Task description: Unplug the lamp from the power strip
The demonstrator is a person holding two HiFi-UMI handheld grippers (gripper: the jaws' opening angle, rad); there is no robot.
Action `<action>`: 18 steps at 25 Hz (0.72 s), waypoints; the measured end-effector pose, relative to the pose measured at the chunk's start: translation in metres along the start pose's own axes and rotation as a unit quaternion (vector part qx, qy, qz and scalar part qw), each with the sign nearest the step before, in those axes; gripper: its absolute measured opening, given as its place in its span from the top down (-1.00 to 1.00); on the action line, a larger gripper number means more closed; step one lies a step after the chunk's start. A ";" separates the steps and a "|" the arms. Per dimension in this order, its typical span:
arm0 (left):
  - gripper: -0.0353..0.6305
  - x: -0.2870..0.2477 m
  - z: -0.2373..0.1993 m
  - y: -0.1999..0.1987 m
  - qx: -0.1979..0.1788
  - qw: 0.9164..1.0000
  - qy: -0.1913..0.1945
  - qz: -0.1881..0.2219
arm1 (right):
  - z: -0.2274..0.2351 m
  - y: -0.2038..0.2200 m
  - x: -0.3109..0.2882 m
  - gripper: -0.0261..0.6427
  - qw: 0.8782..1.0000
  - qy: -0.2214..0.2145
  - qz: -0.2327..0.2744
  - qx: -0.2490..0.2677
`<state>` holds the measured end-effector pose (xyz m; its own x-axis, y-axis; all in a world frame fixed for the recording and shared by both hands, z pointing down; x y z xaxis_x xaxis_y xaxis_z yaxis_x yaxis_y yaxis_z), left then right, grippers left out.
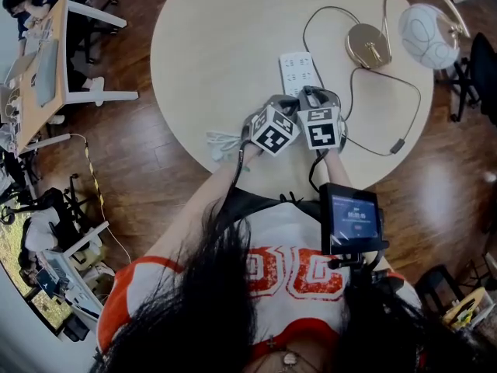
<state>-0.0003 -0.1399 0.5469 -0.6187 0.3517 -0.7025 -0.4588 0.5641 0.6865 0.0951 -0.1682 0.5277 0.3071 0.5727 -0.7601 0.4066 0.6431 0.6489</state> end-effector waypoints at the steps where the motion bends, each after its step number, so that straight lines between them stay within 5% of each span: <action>1: 0.89 0.000 0.000 0.000 -0.001 1.000 -0.001 0.000 | 0.001 0.000 -0.001 0.62 1.000 0.000 0.000 -0.002; 11: 0.89 -0.001 0.000 -0.001 0.014 1.000 -0.007 -0.002 | 0.004 0.005 0.000 0.66 0.999 -0.009 0.018 -0.035; 15: 0.89 -0.002 0.001 -0.001 0.011 1.000 -0.013 -0.005 | 0.011 -0.017 0.022 0.67 0.992 -0.024 0.096 -0.074; 18: 0.89 -0.002 -0.003 -0.001 0.013 1.000 -0.013 0.000 | 0.021 -0.048 0.040 0.67 0.993 0.006 0.114 -0.035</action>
<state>-0.0003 -0.1433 0.5478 -0.6008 0.3711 -0.7081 -0.4429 0.5829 0.6812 0.1058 -0.1874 0.4655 0.3744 0.7134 -0.5924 0.2671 0.5288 0.8056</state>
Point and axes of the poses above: the fingertips, and each gripper's own axes: x backward along the fingers, z to its right, y out of its underside, the point moved 10 cm from there along x, backward along the fingers, and after that the axes turned 6 degrees about y, right-handed, at the moved point
